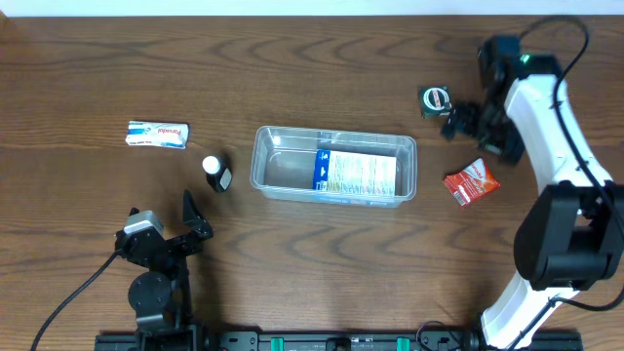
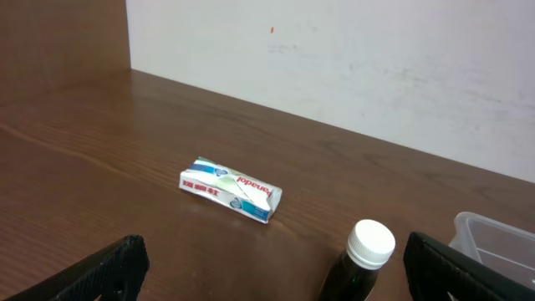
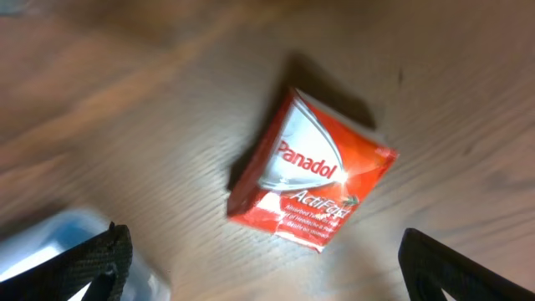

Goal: Pack container
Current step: 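Move right gripper to the red Panadol box and grasp it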

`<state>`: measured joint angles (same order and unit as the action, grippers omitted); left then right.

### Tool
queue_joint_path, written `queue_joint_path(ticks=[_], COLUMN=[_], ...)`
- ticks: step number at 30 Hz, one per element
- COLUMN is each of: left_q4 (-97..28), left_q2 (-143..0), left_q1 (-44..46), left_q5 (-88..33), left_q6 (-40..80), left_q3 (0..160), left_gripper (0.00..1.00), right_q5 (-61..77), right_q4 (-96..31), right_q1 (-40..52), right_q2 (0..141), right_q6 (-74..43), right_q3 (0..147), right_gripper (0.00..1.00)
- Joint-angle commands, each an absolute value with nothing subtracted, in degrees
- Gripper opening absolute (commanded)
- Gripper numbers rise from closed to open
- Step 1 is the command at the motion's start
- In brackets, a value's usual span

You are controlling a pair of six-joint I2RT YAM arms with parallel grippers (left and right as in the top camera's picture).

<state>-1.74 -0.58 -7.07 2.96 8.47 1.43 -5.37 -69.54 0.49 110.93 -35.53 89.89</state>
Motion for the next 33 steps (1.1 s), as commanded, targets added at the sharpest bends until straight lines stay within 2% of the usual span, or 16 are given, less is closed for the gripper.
queue_joint_path(ticks=[1, 6, 18, 24, 28, 30, 31, 33], left_q4=[-3.9, -3.9, -3.9, -3.9, -3.9, -3.9, -3.9, -3.9], left_q2=[-0.3, -0.3, -0.3, -0.3, -0.3, -0.3, -0.3, -0.3], left_q1=[-7.4, -7.4, -7.4, -7.4, -7.4, -7.4, -7.4, -7.4], left_q5=[3.6, 3.6, 3.6, 3.6, 3.6, 3.6, 3.6, 3.6], left_q6=[7.3, 7.3, 7.3, 7.3, 7.3, 7.3, 7.3, 7.3], left_q3=[0.2, 0.2, 0.2, 0.2, 0.2, 0.2, 0.2, 0.2], left_gripper=[0.98, 0.98, 0.98, 0.98, 0.98, 0.98, 0.98, 0.98], right_q5=[-6.7, -7.5, -9.2, -8.9, -10.0, -10.5, -10.9, -11.2], right_q4=[-65.9, -60.0, -56.6, -53.1, -52.4, -51.6, -51.1, -50.2], right_q1=[0.3, -0.3, -2.5, -2.3, -2.3, -2.3, -2.3, -2.3], right_q2=[110.8, 110.8, 110.8, 110.8, 110.8, 110.8, 110.8, 110.8], right_q6=[-50.1, -54.5, -56.1, -56.1, -56.1, -54.4, -52.9, -49.5], right_q3=[82.1, 75.2, 73.4, 70.5, 70.3, 70.3, 70.3, 70.3], right_gripper=[0.99, 0.98, 0.97, 0.85, 0.72, 0.71, 0.64, 0.61])
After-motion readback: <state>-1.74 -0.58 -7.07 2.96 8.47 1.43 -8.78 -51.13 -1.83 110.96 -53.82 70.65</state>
